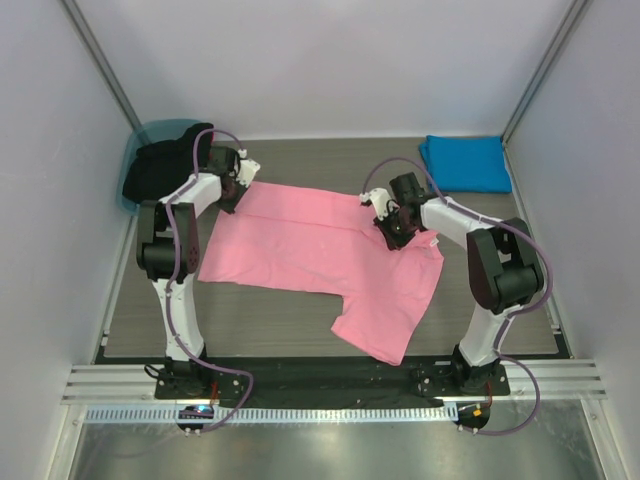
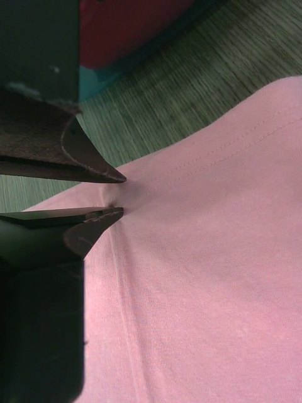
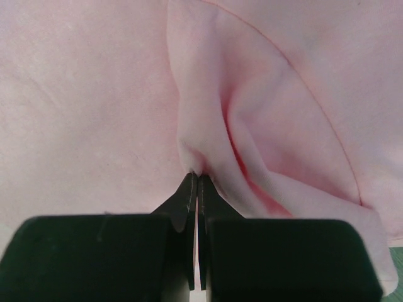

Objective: Fold and stack the t-shirts
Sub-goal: Fold the tshirt

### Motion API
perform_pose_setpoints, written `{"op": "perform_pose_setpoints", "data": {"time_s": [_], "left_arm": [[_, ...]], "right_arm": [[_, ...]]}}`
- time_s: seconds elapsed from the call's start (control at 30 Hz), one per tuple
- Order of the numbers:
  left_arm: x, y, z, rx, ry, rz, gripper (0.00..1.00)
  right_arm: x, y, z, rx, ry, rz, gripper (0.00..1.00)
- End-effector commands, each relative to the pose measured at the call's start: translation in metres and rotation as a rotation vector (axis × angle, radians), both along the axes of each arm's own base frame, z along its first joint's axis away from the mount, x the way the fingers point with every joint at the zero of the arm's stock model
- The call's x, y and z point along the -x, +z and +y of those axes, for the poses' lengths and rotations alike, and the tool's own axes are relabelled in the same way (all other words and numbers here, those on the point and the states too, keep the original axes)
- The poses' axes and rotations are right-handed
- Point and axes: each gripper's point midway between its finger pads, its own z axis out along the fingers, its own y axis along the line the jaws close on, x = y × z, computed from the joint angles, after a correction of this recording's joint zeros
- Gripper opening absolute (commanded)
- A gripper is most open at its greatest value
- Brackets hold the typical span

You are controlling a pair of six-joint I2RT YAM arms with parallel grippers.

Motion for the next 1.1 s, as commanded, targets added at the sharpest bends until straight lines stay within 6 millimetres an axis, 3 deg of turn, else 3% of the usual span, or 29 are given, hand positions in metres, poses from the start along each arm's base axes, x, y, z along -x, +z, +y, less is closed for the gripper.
{"op": "perform_pose_setpoints", "data": {"time_s": [0.0, 0.13, 0.23, 0.5, 0.57, 0.63, 0.67, 0.77, 0.8, 0.9, 0.97, 1.07], "left_arm": [[0.001, -0.001, 0.001, -0.018, -0.012, -0.001, 0.23], [-0.002, 0.002, 0.001, -0.016, -0.014, -0.013, 0.22], [-0.003, 0.003, 0.001, -0.016, -0.014, -0.015, 0.23], [-0.004, 0.006, 0.000, -0.013, -0.016, -0.021, 0.23], [-0.005, 0.008, 0.000, -0.012, -0.016, -0.028, 0.23], [-0.005, 0.010, 0.000, -0.014, -0.016, -0.030, 0.23], [-0.005, 0.011, 0.000, -0.014, -0.016, -0.033, 0.23], [-0.006, 0.013, 0.000, -0.013, -0.016, -0.037, 0.23], [-0.006, 0.014, 0.000, -0.014, -0.019, -0.039, 0.23], [-0.006, 0.017, 0.000, -0.016, -0.021, -0.044, 0.23], [-0.005, 0.016, 0.000, -0.018, -0.020, -0.042, 0.22], [-0.004, 0.017, 0.001, -0.020, -0.020, -0.042, 0.22]], "right_arm": [[-0.019, 0.024, 0.006, -0.015, -0.002, -0.083, 0.01], [-0.022, 0.074, 0.019, -0.077, 0.027, -0.158, 0.01], [-0.012, 0.097, 0.034, -0.126, 0.082, -0.152, 0.01], [0.030, 0.089, 0.071, -0.181, 0.187, -0.009, 0.01], [0.030, 0.088, 0.074, -0.174, 0.178, -0.009, 0.12], [0.024, 0.093, 0.073, -0.170, 0.165, -0.030, 0.30], [0.019, 0.098, 0.072, -0.161, 0.157, -0.055, 0.34], [-0.006, 0.132, 0.070, -0.209, 0.092, -0.147, 0.38], [-0.019, 0.152, 0.068, -0.237, 0.062, -0.191, 0.38], [-0.038, 0.176, 0.053, -0.292, -0.001, -0.227, 0.37], [-0.022, 0.173, 0.047, -0.261, 0.066, -0.204, 0.35], [0.017, 0.144, 0.046, -0.245, 0.160, -0.069, 0.33]]}}
